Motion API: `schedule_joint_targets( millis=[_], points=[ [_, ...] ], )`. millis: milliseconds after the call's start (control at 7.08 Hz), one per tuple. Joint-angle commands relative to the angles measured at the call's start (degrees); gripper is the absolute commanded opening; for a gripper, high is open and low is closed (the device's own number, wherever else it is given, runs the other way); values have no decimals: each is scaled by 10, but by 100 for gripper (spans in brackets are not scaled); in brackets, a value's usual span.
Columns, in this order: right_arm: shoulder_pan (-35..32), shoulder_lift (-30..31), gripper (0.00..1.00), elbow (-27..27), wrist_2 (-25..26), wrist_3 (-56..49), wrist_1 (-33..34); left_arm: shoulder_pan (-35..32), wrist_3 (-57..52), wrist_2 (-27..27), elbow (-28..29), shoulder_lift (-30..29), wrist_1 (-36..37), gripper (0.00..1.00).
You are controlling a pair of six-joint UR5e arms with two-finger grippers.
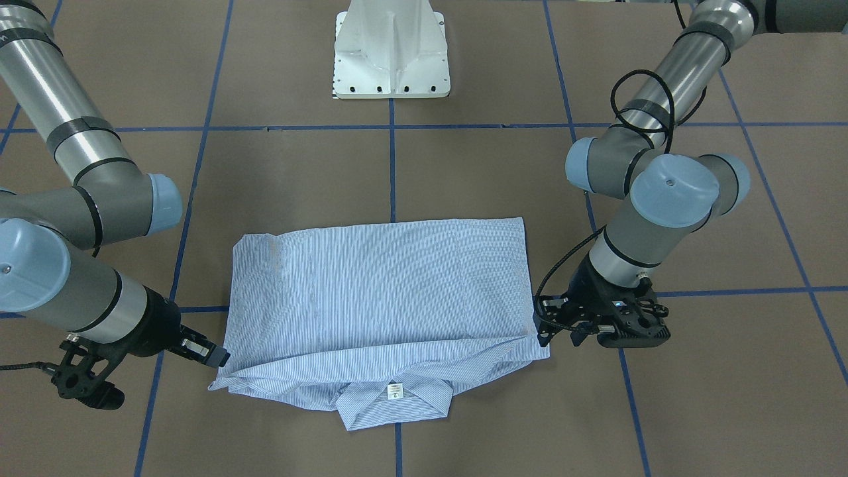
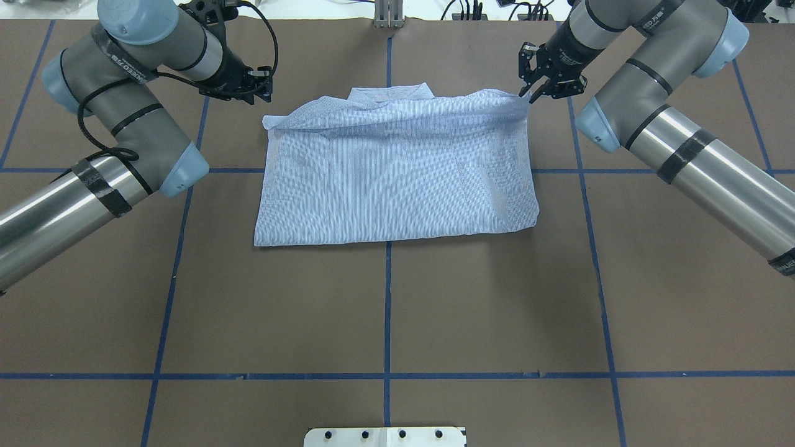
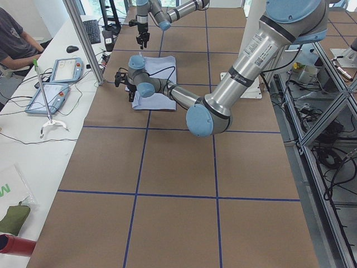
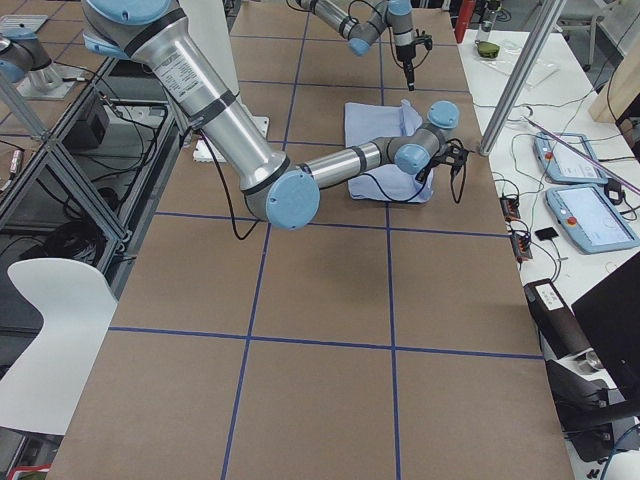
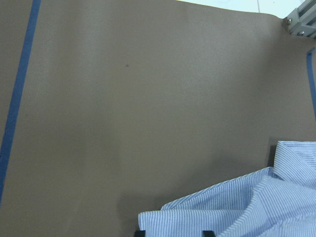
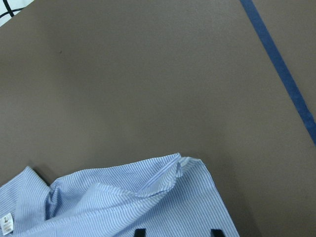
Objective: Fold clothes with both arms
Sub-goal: 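Open both grippers and raise them off the folded shirt, then lower the right gripper to the folded shirt's corner nearest it and grasp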
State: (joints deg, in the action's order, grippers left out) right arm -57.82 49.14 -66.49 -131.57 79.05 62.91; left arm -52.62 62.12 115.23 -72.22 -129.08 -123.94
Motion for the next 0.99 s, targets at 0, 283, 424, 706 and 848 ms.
schedule_joint_targets(
  millis=[0,283,424,706,848],
  points=[
    [8,18,100,-39,-3,-4,-13,-12,-4,1,-16,9,0,99],
    [59,104,100,-147,20,4,-19,-16,-3,3,-61,32,5,99],
    [84,125,100,-166,44,3,-19,-16,0,2,-67,33,5,99],
    [102,183,100,-202,47,1,-17,-15,3,2,-76,33,13,99],
    [106,195,100,-203,48,-5,-17,-15,3,2,-79,33,14,99]
  ],
)
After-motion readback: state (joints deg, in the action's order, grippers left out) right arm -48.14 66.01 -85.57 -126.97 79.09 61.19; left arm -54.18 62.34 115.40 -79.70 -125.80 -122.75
